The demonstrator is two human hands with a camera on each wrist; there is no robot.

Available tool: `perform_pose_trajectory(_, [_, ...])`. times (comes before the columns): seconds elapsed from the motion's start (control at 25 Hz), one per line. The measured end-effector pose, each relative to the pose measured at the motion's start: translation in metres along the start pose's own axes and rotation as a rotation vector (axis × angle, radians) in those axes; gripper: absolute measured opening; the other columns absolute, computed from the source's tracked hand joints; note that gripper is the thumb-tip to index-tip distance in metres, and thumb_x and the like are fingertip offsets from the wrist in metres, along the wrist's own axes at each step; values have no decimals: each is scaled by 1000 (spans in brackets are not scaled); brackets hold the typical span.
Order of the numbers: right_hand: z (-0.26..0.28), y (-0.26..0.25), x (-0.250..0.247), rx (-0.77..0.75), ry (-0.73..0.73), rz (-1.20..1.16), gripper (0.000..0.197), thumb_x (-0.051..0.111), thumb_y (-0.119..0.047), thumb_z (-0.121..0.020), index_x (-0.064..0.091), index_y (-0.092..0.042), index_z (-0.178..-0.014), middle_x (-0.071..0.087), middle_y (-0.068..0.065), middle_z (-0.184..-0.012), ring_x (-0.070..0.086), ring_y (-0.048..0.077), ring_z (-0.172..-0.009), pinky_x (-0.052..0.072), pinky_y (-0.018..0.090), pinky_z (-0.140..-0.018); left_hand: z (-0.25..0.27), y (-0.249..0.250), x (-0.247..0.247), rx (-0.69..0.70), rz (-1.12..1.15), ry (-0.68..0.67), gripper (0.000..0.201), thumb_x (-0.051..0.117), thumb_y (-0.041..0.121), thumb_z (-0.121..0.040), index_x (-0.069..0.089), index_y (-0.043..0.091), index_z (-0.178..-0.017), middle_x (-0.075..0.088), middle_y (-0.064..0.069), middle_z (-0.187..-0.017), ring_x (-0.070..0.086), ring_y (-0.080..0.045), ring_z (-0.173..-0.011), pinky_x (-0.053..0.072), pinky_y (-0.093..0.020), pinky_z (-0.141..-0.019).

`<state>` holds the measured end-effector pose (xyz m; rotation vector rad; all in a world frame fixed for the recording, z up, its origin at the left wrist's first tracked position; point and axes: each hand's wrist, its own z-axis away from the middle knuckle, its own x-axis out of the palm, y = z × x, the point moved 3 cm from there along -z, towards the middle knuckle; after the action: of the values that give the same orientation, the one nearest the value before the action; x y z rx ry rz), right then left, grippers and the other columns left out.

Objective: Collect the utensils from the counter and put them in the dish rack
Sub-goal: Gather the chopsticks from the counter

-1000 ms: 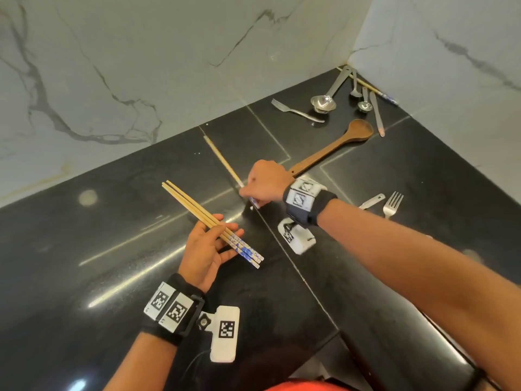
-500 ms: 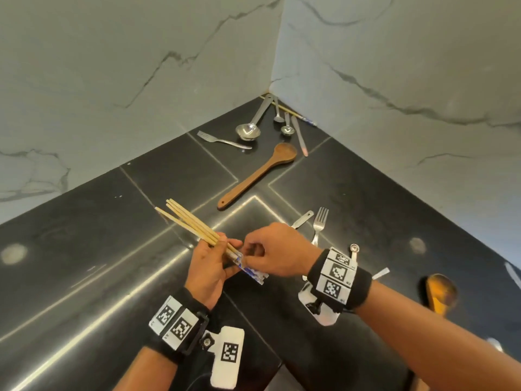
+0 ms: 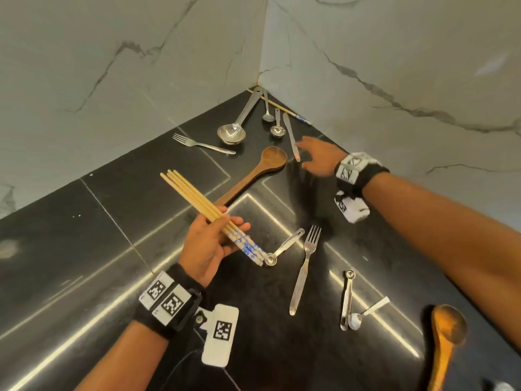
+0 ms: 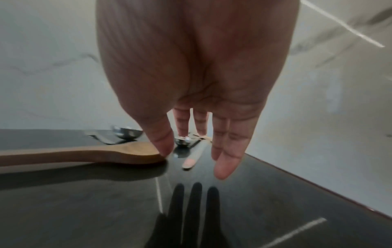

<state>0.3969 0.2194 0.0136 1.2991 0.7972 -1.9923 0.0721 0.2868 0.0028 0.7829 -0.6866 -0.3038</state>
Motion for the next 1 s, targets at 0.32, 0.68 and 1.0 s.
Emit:
perform_pose_trajectory(0.32, [-90,48,-3,86,14,27,67,50,-13,-92,29,-19,-155,24,9,-163,38,38,-141,36,43,-114,-27,14,38,10,-72,-82,19,46,8,-99,51,12,-117,69,-14,-91,72,-33,-95,58,-50,-84])
perform_pose_trajectory(0.68, [-102,53,-7,146,96,15,59,55,-19,-90,41,-15,-147,44,17,-141,52,43,-121,47,48,-100,-21,1,34,20,-101,-78,16,46,7,-99,53,10,-113,70,-16,-92,73,-32,-93,60,-47,-78])
perform_pose_trajectory(1.0, [5,84,-1,160,71,-29,12,68,-11,-77,79,-12,-81,76,14,-84,70,34,-81,58,37,-75,-16,-14,53,-48,-52,-111,15,41,4,-101,49,11,-110,70,-15,-90,73,-34,-95,59,-52,-80])
